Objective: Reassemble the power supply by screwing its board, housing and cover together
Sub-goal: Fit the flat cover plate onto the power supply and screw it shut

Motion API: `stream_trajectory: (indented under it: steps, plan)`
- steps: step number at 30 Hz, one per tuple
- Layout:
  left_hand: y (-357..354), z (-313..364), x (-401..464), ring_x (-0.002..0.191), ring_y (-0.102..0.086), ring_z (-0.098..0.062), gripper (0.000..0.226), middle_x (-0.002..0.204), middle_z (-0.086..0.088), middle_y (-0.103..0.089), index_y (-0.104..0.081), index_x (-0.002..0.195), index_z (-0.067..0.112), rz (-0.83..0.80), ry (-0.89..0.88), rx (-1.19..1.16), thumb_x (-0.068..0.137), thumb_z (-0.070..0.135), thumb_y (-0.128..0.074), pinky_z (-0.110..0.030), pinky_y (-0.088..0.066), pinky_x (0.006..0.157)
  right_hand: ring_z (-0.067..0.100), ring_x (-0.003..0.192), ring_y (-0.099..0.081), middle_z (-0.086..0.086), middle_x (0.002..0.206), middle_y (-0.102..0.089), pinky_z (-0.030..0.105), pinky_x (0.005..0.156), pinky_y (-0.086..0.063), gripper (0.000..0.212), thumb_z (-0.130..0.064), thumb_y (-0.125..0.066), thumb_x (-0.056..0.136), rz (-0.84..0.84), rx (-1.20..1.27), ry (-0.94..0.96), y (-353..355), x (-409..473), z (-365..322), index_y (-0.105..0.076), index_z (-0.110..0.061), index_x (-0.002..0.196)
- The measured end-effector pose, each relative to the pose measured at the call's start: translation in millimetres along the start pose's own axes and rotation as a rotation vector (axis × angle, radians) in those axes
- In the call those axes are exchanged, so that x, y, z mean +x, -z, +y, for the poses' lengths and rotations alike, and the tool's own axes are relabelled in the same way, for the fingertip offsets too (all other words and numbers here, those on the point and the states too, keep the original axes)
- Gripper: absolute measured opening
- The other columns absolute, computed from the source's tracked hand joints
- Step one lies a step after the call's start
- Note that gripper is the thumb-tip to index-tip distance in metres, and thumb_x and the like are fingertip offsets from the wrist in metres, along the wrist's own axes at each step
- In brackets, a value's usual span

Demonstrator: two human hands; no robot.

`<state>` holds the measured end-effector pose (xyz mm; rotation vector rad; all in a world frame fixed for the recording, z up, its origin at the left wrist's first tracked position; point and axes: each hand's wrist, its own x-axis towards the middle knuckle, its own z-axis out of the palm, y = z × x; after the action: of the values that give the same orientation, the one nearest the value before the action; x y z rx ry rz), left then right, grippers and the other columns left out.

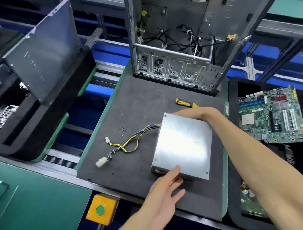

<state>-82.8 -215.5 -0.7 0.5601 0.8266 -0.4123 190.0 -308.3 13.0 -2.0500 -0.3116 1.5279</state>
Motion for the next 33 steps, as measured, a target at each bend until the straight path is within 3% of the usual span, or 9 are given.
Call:
stream_trajectory:
  steps: [5, 8, 14, 16, 20, 22, 28, 30, 33]
  plan:
    - [-1.9, -8.0, 4.7, 0.12, -0.061, -0.018, 0.081, 0.131, -0.005, -0.065, -0.058, 0.131, 0.012, 0.073, -0.066, 0.019, 0.062, 0.035, -0.094, -0.037, -0.05, 0.094, 0.003, 0.087, -0.074, -0.017, 0.102, -0.077, 0.023, 0.071, -0.055, 0.025, -0.062, -0.052, 0.098, 0.063, -0.059, 0.024, -0.3, 1.0, 0.6, -0.069, -0.045, 0.104]
    - [-5.7, -8.0, 4.6, 0.114, -0.064, -0.017, 0.081, 0.125, -0.001, -0.066, -0.058, 0.128, 0.016, 0.103, -0.082, 0.017, 0.059, 0.039, -0.093, -0.035, -0.051, 0.093, 0.008, 0.085, -0.076, -0.01, 0.1, -0.079, 0.023, 0.068, -0.057, 0.033, -0.062, -0.052, 0.098, 0.082, -0.055, 0.028, 1.1, 2.3, 3.4, -0.073, -0.037, 0.102]
    - [-12.8, -16.8, 7.8, 0.071, -0.047, -0.015, 0.087, 0.125, 0.001, -0.064, -0.057, 0.127, 0.018, 0.168, -0.089, -0.016, 0.051, 0.048, -0.088, -0.028, -0.036, 0.063, 0.021, 0.075, -0.069, 0.018, 0.102, -0.071, 0.025, 0.063, -0.055, 0.052, -0.056, -0.053, 0.1, 0.139, -0.06, 0.017, 3.2, 8.2, 9.1, -0.069, -0.008, 0.113]
    - [-12.4, -20.6, 10.1, 0.068, -0.043, -0.014, 0.087, 0.127, 0.002, -0.064, -0.057, 0.125, 0.019, 0.169, -0.104, -0.024, 0.051, 0.05, -0.092, -0.026, -0.035, 0.06, 0.021, 0.074, -0.064, 0.012, 0.092, -0.067, 0.027, 0.066, -0.05, 0.05, -0.058, -0.053, 0.099, 0.161, -0.105, 0.015, 2.1, 11.2, 9.7, -0.067, -0.01, 0.1]
    - [-8.8, -25.1, 12.3, 0.073, -0.048, -0.014, 0.088, 0.125, 0.0, -0.066, -0.057, 0.121, 0.015, 0.175, -0.133, -0.008, 0.048, 0.054, -0.09, -0.027, -0.037, 0.064, 0.01, 0.051, -0.06, -0.007, 0.062, -0.063, 0.026, 0.06, -0.044, 0.053, -0.06, -0.053, 0.098, 0.168, -0.145, 0.009, -0.8, 17.6, 7.4, -0.063, -0.03, 0.055]
    - [-8.5, -25.4, 12.7, 0.079, -0.052, -0.016, 0.086, 0.127, -0.002, -0.065, -0.057, 0.121, 0.014, 0.171, -0.135, -0.017, 0.051, 0.051, -0.092, -0.028, -0.039, 0.066, 0.006, 0.049, -0.062, -0.011, 0.057, -0.065, 0.026, 0.061, -0.044, 0.057, -0.061, -0.052, 0.098, 0.149, -0.134, 0.0, -1.3, 18.2, 4.3, -0.067, -0.035, 0.049]
    - [-7.9, -21.4, 12.4, 0.078, -0.054, -0.017, 0.078, 0.125, -0.004, -0.068, -0.061, 0.127, 0.012, 0.18, -0.111, -0.009, 0.061, 0.047, -0.084, -0.029, -0.04, 0.066, 0.012, 0.062, -0.069, -0.006, 0.08, -0.074, 0.027, 0.065, -0.052, 0.045, -0.063, -0.051, 0.096, 0.149, -0.183, -0.011, -2.2, 20.0, -5.2, -0.072, -0.023, 0.091]
    - [-8.3, -19.8, 12.7, 0.08, -0.056, -0.017, 0.077, 0.121, -0.002, -0.071, -0.064, 0.121, 0.015, 0.191, -0.083, 0.0, 0.056, 0.05, -0.086, -0.029, -0.042, 0.065, 0.011, 0.07, -0.072, -0.009, 0.086, -0.075, 0.03, 0.071, -0.053, 0.041, -0.065, -0.053, 0.094, 0.157, -0.215, -0.021, -2.6, 20.4, -6.3, -0.072, -0.029, 0.091]
    - [-7.6, -18.0, 13.3, 0.093, -0.066, -0.016, 0.081, 0.113, 0.002, -0.074, -0.065, 0.113, 0.019, 0.223, -0.076, 0.074, 0.046, 0.059, -0.086, -0.03, -0.049, 0.07, 0.016, 0.07, -0.064, -0.004, 0.084, -0.068, 0.03, 0.07, -0.048, 0.052, -0.069, -0.052, 0.092, 0.218, -0.304, -0.059, -3.4, 23.3, -5.5, -0.066, -0.019, 0.085]
